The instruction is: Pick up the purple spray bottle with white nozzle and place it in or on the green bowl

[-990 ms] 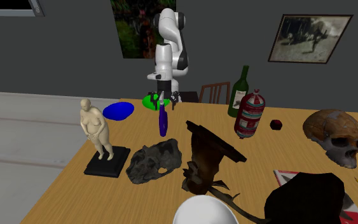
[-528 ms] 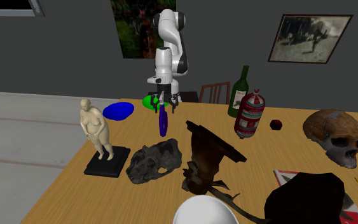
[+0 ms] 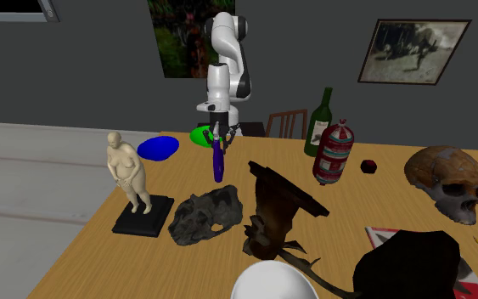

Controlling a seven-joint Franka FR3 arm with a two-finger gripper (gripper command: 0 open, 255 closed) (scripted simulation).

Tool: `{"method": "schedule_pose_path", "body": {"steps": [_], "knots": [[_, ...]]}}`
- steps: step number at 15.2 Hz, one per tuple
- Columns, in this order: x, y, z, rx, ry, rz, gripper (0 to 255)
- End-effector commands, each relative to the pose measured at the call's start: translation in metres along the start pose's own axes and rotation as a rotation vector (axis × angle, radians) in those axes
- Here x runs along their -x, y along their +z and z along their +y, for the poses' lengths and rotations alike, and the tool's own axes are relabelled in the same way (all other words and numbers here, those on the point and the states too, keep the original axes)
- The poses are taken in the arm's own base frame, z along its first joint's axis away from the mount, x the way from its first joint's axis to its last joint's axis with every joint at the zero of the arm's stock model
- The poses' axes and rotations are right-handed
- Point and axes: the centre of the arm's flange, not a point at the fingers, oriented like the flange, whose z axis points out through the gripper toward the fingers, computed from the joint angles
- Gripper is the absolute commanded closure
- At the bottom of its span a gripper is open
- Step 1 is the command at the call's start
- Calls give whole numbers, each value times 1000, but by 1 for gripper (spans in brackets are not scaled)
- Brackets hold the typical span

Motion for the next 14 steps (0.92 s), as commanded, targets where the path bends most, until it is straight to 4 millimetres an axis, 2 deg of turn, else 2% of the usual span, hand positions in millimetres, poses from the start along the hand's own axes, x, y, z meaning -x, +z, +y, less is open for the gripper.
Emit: {"method": "schedule_pose_path", "body": {"steps": [1,5,14], "knots": [[0,0,0,0,0,0,255],[0,0,0,0,0,0,255],[-17,-44,-1,0,0,0,255]]}}
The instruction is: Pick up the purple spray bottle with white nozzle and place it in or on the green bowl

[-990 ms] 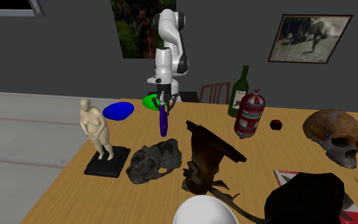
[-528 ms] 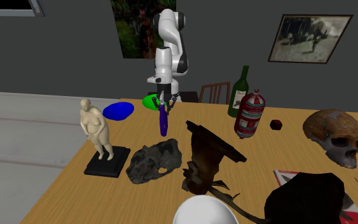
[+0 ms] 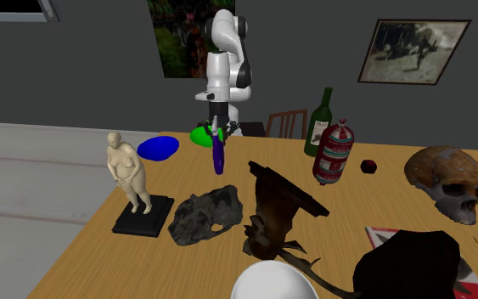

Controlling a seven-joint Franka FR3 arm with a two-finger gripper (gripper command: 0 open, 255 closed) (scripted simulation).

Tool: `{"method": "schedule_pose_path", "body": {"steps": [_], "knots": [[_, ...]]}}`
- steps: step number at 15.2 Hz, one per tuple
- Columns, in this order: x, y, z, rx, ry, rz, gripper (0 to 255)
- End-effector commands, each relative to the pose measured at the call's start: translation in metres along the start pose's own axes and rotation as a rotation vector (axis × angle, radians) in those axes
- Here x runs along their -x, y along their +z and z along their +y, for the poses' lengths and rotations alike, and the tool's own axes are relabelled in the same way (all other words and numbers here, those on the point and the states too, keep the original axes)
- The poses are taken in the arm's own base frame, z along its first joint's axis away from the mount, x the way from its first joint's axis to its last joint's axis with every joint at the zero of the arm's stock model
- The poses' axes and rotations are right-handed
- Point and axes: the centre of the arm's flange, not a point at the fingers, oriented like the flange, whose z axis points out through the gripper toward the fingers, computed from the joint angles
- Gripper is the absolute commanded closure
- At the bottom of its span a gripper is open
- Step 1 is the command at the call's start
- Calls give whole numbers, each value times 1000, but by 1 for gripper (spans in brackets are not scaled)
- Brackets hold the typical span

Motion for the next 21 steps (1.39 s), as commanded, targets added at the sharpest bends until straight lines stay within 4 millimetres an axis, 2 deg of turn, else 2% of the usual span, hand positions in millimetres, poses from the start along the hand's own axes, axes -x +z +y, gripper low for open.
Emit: {"method": "schedule_pose_path", "body": {"steps": [1,12,13,14,21], "knots": [[-4,-9,1,0,0,0,255],[-24,-63,0,0,0,0,255],[-23,-59,0,0,0,0,255],[-23,-59,0,0,0,0,0],[3,15,3,-35,50,-227,0]]}}
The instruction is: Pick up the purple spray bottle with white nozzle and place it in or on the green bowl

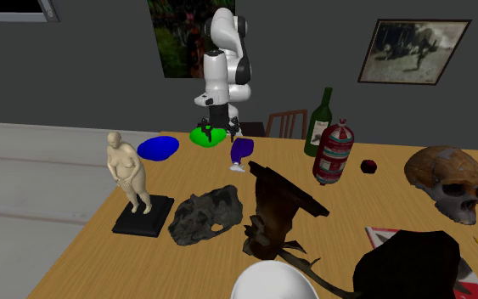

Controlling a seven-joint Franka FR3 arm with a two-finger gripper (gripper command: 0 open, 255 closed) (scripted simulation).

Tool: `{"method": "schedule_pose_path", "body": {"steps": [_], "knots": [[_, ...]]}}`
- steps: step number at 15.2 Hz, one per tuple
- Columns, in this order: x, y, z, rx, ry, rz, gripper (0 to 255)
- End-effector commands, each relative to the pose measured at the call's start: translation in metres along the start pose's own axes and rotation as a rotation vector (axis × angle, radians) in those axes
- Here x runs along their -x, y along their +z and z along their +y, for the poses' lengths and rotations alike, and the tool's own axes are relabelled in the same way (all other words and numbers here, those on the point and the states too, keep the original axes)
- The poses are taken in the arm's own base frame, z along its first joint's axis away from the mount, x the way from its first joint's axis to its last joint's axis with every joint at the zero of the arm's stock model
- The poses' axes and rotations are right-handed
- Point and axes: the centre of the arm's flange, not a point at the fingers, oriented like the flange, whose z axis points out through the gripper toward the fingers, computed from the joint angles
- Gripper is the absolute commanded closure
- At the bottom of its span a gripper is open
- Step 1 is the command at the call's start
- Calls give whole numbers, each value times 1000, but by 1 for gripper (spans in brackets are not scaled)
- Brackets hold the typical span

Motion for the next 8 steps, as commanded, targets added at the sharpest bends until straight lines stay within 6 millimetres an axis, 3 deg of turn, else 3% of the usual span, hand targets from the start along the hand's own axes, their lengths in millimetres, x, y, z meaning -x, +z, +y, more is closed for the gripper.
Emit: {"method": "schedule_pose_path", "body": {"steps": [1,3,8], "knots": [[7,22,3,-10,15,-66,0],[14,43,4,-20,29,-131,0],[19,68,3,-22,32,-144,0]]}}
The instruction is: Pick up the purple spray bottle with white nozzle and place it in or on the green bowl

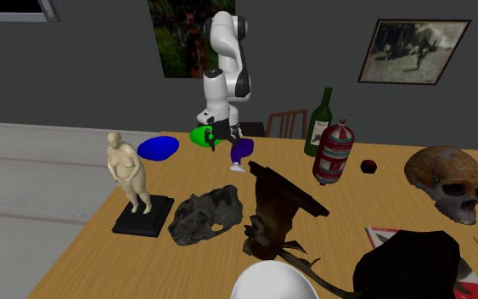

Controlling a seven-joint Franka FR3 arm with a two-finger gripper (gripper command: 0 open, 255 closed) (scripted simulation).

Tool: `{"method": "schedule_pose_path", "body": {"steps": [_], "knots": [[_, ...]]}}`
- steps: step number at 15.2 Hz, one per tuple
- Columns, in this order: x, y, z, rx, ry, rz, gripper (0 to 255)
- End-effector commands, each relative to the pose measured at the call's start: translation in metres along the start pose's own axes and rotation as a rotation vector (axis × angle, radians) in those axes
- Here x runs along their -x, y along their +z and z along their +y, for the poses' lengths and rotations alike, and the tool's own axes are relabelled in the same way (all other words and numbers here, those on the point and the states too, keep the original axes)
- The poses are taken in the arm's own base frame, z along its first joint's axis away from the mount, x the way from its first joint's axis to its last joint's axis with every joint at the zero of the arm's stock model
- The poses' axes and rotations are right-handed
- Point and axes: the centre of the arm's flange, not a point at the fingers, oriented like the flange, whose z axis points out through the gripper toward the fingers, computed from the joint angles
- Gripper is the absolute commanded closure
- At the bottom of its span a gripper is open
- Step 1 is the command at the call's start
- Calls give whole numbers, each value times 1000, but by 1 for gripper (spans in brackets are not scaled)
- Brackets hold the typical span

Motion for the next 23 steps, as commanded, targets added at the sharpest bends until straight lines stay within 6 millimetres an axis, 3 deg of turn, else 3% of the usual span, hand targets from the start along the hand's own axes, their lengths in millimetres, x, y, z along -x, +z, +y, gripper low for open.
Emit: {"method": "schedule_pose_path", "body": {"steps": [1,3,11,12,21,22,23], "knots": [[0,11,0,0,0,-1,0],[0,24,0,0,0,-1,0],[0,24,0,0,0,-1,0],[0,24,0,0,0,-1,255],[0,24,0,0,0,-1,255],[0,24,0,0,0,-1,0],[6,23,-16,35,40,-7,0]]}}
